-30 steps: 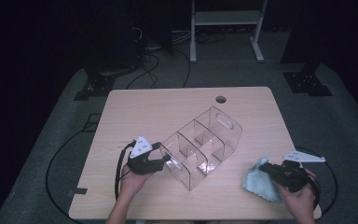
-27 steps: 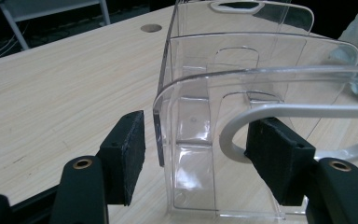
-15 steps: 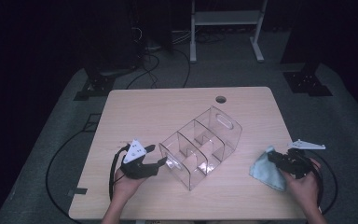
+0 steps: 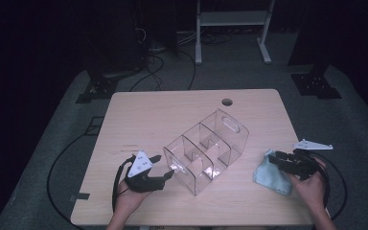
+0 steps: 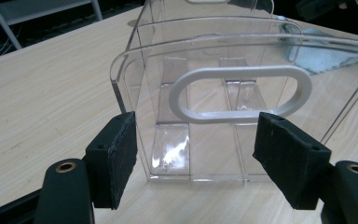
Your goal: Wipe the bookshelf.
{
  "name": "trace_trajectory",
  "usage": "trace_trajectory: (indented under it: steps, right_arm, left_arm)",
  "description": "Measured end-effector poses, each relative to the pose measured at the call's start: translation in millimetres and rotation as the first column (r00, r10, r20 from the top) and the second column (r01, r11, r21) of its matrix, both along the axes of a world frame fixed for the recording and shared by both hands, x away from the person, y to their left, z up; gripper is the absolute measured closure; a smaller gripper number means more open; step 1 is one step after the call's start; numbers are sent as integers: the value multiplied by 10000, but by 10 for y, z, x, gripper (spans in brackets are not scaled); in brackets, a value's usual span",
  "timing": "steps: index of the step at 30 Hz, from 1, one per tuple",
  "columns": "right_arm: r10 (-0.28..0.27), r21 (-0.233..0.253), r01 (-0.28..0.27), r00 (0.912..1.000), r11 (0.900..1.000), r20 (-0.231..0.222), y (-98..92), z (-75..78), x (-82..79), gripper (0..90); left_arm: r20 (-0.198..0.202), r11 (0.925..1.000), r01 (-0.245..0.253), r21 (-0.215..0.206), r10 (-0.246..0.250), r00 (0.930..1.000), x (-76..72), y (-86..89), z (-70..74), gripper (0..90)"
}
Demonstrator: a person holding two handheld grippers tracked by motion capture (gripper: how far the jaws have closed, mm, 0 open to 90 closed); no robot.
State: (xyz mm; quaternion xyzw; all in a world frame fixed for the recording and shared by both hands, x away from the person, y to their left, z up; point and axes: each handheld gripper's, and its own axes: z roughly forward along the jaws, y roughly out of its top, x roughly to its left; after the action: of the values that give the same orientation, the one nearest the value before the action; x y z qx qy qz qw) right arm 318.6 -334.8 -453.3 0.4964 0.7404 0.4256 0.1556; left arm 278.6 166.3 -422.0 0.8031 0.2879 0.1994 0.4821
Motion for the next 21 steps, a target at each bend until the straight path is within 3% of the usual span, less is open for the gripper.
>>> trace_trajectory:
  steps: [8, 21]
  right_arm:
    - [567, 339, -577, 9979, 9978, 299, 167, 75, 112, 544]
    - [1110, 241, -1124, 9924, 9934, 539, 404, 178, 237, 538]
  left_arm:
    - [27, 9998, 193, -73, -193, 9998, -93, -61, -22, 272]
    - [38, 9979, 626, -187, -626, 9980, -184, -214, 8, 243]
